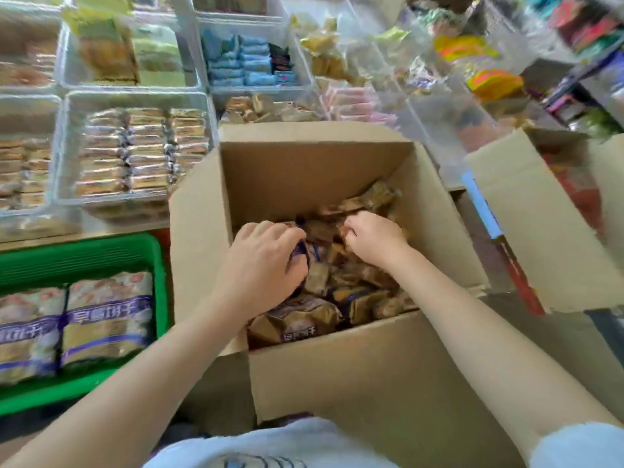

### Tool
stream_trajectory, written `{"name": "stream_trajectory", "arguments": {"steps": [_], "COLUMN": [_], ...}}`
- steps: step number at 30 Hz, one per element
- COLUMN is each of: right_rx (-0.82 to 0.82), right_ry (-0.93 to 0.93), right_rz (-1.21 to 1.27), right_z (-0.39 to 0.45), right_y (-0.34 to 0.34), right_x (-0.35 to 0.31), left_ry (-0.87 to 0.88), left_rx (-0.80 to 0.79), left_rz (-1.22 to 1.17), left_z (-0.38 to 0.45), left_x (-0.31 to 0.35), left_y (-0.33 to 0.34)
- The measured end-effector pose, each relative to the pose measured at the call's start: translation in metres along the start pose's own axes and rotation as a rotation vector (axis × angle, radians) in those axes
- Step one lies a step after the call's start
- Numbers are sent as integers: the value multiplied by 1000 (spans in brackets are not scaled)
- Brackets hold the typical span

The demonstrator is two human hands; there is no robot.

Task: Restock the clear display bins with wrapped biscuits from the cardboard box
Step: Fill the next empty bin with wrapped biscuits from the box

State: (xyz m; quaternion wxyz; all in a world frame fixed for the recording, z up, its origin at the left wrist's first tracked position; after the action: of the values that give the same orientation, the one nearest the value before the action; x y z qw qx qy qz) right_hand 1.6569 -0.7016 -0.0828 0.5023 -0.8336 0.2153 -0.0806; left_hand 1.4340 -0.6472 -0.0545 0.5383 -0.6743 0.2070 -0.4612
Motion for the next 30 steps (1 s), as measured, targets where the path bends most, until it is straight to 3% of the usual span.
{"name": "stream_trajectory", "arguments": {"steps": [7, 13, 19, 22, 26, 30], "right_rx": [-345, -356, -328, -326, -326, -420], "right_ry": [95, 148, 73, -2, -156, -431], "right_rz": [-81, -84, -74, 182, 840, 1415], "right_z": [51, 90, 89, 80, 63, 32], "right_y": [43, 52, 50, 45, 14, -25], "right_x": [37, 53, 43, 33, 11, -24], "left_ry": [-244, -297, -328, -318, -280, -328], "left_rx": [62, -2, 47, 63, 124, 239], "left_rz": [2, 39, -51, -86, -152, -446], "left_z": [-2, 8, 3, 3, -2, -8], "left_x": [-4, 4, 2, 7, 4, -3], "left_y": [-5, 0, 0, 1, 2, -8]}}
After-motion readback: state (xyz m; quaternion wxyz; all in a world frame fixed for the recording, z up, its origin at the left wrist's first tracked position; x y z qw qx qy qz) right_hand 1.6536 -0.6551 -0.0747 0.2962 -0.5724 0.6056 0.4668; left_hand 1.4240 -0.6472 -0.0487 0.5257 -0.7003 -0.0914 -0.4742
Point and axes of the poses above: each hand's wrist, its own z-axis towards the middle knuckle, its own y-axis out of the palm, x = y × z, the point moved 3 cm from there along z, towards the middle knuckle, and after that the axes turned 10 degrees about -x, right-handed, at the moved point
